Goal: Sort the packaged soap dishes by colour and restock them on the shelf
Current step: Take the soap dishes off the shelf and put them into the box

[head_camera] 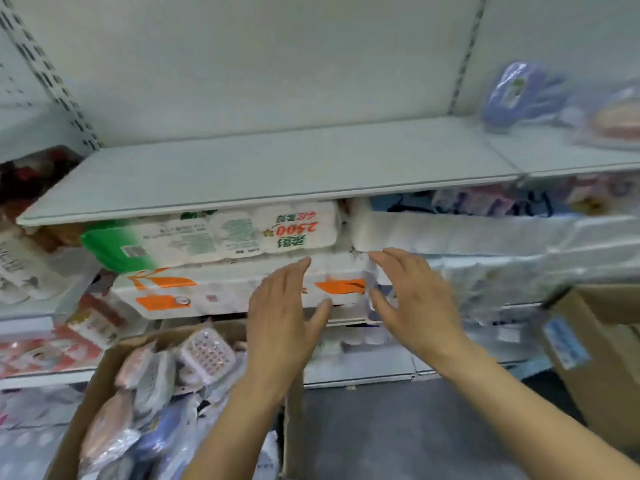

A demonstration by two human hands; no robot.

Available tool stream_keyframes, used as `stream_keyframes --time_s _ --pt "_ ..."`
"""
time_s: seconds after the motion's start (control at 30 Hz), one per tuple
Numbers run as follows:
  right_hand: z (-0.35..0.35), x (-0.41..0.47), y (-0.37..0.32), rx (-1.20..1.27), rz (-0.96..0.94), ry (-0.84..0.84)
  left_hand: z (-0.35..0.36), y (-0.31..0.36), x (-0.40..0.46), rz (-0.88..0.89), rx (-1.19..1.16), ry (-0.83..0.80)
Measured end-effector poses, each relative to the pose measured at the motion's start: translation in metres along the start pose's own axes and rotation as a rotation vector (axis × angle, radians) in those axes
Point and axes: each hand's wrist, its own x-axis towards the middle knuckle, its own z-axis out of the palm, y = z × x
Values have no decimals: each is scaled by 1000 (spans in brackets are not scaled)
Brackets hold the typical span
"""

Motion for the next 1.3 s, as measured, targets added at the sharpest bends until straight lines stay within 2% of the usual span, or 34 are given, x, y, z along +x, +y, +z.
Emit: stream_keyframes --time_s 0.13,0.3,0.53,0.7,0.87,1.1,1.3 --pt "-76 -32 89 -64 78 82 34 100 17 124 -46 9" --pt "-151 -55 183 -154 200 127 82 197 43 322 -30 -85" --pt "-219 -55 302 -178 385 66 154 324 105 524 -78 -251" --pt "-259 -27 399 -224 395 104 212 402 165 596 -131 -218" --pt "-286 29 505 -168 421 116 270 464 249 540 -140 -152" --pt "-307 104 633 -58 428 42 333 540 358 469 -100 -234" --pt "-323 175 718 -45 393 -31 380 561 454 248 -77 -317"
